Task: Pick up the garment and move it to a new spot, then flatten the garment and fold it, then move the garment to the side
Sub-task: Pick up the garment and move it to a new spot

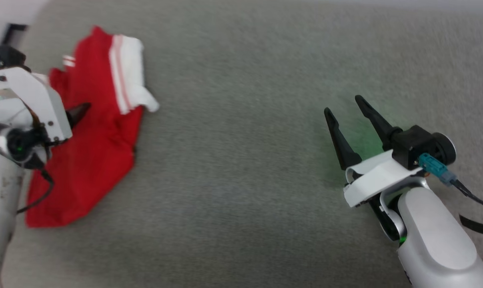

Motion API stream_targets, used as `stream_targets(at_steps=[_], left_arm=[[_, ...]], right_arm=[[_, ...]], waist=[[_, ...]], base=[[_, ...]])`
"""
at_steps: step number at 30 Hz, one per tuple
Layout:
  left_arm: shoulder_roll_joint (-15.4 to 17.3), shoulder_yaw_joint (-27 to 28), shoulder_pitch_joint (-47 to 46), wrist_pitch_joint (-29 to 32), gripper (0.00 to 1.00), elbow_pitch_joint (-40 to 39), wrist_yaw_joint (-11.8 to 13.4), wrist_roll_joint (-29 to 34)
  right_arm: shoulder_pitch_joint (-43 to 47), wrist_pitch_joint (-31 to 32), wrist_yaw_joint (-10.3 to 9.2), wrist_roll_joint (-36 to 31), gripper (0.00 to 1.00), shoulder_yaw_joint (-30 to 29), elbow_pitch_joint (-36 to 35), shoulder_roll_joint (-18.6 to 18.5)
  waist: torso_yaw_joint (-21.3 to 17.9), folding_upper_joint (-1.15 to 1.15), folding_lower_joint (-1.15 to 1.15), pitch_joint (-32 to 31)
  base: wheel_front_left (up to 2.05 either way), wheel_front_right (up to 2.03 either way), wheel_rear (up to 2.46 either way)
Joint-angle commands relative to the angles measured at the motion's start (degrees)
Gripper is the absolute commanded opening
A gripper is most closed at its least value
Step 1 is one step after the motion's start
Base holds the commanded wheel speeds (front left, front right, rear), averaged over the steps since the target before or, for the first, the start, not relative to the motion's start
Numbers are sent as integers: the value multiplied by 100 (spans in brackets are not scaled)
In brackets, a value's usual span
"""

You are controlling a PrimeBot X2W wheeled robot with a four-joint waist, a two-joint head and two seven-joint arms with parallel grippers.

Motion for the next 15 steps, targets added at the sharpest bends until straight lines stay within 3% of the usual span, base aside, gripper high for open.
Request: stream_targets(at_steps=[1, 8, 10, 11, 13, 15], left_arm=[[32, -37, -52, 116, 100, -43, 3, -126], [128, -181, 112, 670, 98, 32, 2, -759], [37, -264, 188, 774, 79, 81, 3, -871], [8, -265, 209, 828, 76, 111, 3, -963], [-54, -335, 275, 876, 45, 92, 2, -1065], [-52, -426, 340, 787, 0, 15, 2, -1123]], right_arm=[[-112, -3, -8, 40, 100, 17, -33, 14], [-273, -3, -8, 83, 100, 101, -128, -20], [-284, -3, -8, 94, 100, 101, -138, -32], [-303, -3, -8, 98, 100, 105, -136, -31], [-351, -3, -8, 88, 100, 121, -142, -10], [-373, -3, -8, 89, 100, 147, -155, 4]], waist=[[-542, 0, 0, 578], [-777, 0, 0, 964], [-787, 0, 0, 984], [-789, 0, 0, 1004], [-781, 0, 0, 1003], [-752, 0, 0, 965]], base=[[0, 0, 0], [0, 0, 0], [0, 0, 0], [0, 0, 0], [0, 0, 0], [0, 0, 0]])
